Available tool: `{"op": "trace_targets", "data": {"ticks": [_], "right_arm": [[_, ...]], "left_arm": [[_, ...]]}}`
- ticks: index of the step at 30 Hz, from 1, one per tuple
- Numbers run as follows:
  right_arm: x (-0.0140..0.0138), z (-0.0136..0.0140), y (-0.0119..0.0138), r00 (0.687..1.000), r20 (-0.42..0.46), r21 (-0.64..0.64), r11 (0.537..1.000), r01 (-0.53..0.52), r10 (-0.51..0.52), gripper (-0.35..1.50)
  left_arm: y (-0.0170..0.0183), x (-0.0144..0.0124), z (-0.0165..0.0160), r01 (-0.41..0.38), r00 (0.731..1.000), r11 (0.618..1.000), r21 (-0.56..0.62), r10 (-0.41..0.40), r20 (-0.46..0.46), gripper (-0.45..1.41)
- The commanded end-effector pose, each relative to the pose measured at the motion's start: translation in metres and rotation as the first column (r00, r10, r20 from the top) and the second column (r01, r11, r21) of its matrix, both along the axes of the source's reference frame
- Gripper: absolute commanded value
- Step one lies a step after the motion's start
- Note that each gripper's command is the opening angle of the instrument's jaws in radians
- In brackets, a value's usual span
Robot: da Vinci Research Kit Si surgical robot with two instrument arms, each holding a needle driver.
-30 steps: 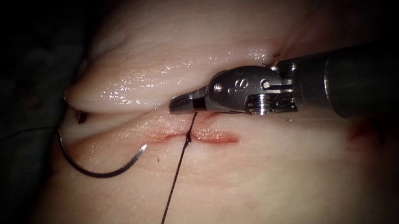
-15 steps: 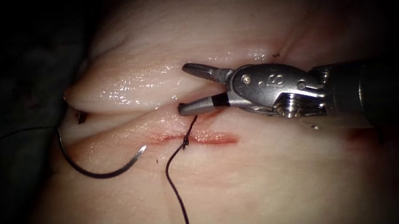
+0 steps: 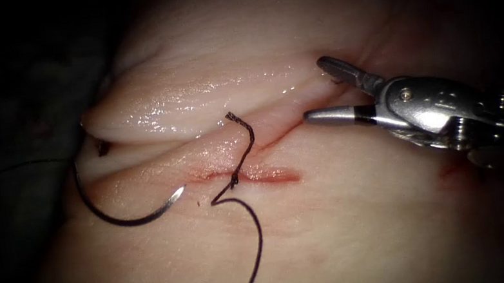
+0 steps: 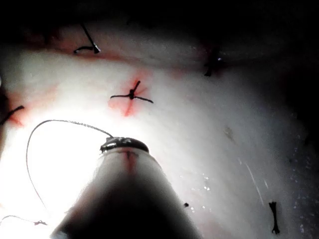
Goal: Wound Closure
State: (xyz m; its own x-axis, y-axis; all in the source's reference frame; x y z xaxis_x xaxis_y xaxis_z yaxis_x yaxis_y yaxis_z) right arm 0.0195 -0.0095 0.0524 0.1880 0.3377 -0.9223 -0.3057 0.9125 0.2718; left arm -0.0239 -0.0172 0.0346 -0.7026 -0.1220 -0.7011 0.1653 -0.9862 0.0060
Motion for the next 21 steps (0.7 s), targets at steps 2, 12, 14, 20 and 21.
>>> {"op": "trace_targets", "data": {"ticks": [2,12,14,20,21], "right_arm": [[0.0017,-0.0001,-0.0023,0.999,-0.033,-0.013,1.000,0.020,-0.020,0.93],[0.0075,-0.0003,-0.0031,0.994,-0.089,-0.109,0.993,0.054,-0.064,-0.35],[0.0087,0.0000,-0.0030,0.993,-0.095,-0.119,0.991,0.054,-0.065,-0.35],[0.0122,0.0009,-0.0034,0.989,-0.105,-0.144,0.986,0.086,-0.101,-0.35],[0.0126,0.0010,-0.0036,0.988,-0.108,-0.147,0.985,0.094,-0.110,-0.35]], "left_arm": [[0.0003,-0.0002,0.0004,0.004,1.000,1.000,0.011,-0.004,0.001,-0.45],[0.0013,0.0012,0.0012,-0.011,1.000,1.000,0.020,0.012,-0.005,-0.45],[0.0013,0.0015,0.0014,-0.022,1.000,0.999,0.024,0.023,-0.011,-0.45],[0.0019,0.0022,0.0013,-0.032,0.999,0.999,0.033,0.032,-0.016,-0.45],[0.0022,0.0022,0.0013,-0.028,0.999,0.999,0.031,0.029,-0.024,-0.45]]}}
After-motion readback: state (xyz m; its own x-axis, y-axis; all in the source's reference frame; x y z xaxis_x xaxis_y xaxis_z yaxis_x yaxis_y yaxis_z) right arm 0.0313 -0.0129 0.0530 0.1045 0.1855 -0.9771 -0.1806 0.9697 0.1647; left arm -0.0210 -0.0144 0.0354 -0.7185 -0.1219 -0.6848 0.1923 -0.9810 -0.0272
